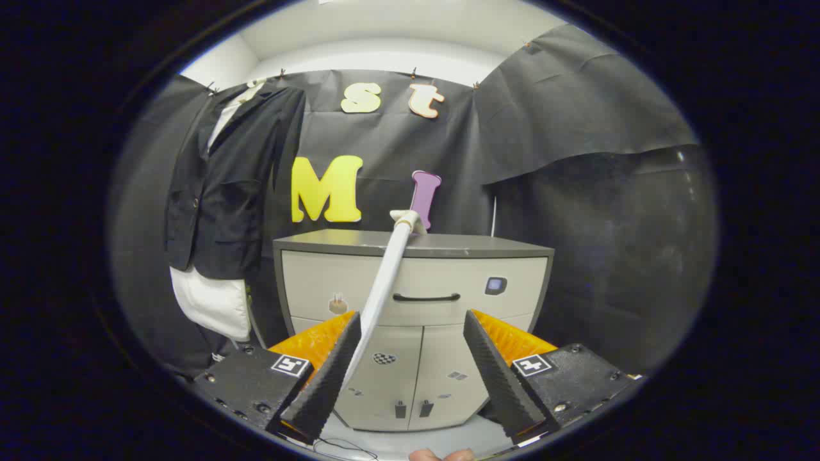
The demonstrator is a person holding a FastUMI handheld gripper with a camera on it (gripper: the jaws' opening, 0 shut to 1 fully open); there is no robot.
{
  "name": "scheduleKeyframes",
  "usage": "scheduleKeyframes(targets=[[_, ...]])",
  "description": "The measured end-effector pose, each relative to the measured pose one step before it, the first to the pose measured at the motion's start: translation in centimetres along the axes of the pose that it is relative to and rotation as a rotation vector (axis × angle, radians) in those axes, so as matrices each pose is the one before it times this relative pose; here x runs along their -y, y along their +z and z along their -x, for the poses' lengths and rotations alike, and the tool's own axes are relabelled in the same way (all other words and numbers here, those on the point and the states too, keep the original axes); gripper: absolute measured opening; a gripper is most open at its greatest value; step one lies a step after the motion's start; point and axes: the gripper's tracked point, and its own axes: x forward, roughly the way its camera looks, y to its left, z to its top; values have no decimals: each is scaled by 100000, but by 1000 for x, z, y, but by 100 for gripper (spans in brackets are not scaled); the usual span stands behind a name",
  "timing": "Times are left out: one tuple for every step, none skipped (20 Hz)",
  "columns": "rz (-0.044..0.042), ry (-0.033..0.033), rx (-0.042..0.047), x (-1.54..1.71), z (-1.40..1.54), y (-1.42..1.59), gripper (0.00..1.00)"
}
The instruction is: Iron the clothes twice with a garment steamer, once on the left side and once on the right side.
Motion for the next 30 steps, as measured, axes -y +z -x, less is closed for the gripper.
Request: scheduleKeyframes(targets=[[-1497, -493, 477, 321, 394, 578, 100], [-1253, -357, -157, 315, 207, 290, 100], [-1037, 27, -985, 180, 235, 335, 100], [-816, 337, -1307, 116, 121, 276, 100], [-534, 368, -707, 55, 198, 600, 100], [-181, 494, -169, 21, 213, 589, 100], [-242, 253, 793, 112, 220, 799, 100], [-122, 276, 792, 75, 189, 672, 100], [-453, 56, 817, 97, 99, 610, 100], [-458, 142, 201, 33, -36, 262, 100], [-539, 142, 195, -23, 17, 389, 100], [-458, -126, 44, -30, -20, 280, 100], [-354, -69, -174, -71, -31, 284, 100], [120, -300, -459, 6, -104, 107, 100], [126, 213, -134, -205, -45, 310, 100], [341, -215, -273, -148, 29, 118, 100], [444, -59, -488, -206, 20, 197, 100], [244, 129, -147, -386, 162, 93, 100], [-69, 105, -79, -363, 173, 245, 100], [-181, -163, -319, -304, 1, 52, 100], [-319, -47, -122, -424, 92, 312, 100], [-380, -423, -335, -448, -3, 288, 100], [-16, -891, -664, -275, -41, 314, 100], [-373, -713, -262, -334, -65, 209, 100], [-988, -427, 121, -426, -138, 472, 100], [-873, -29, 109, -444, -222, 425, 100], [79, 195, -587, -386, -285, 283, 100], [730, 196, -867, -299, -402, 189, 100], [823, 561, -502, -277, -594, 480, 100], [561, 1333, -388, -394, -600, 394, 100]])
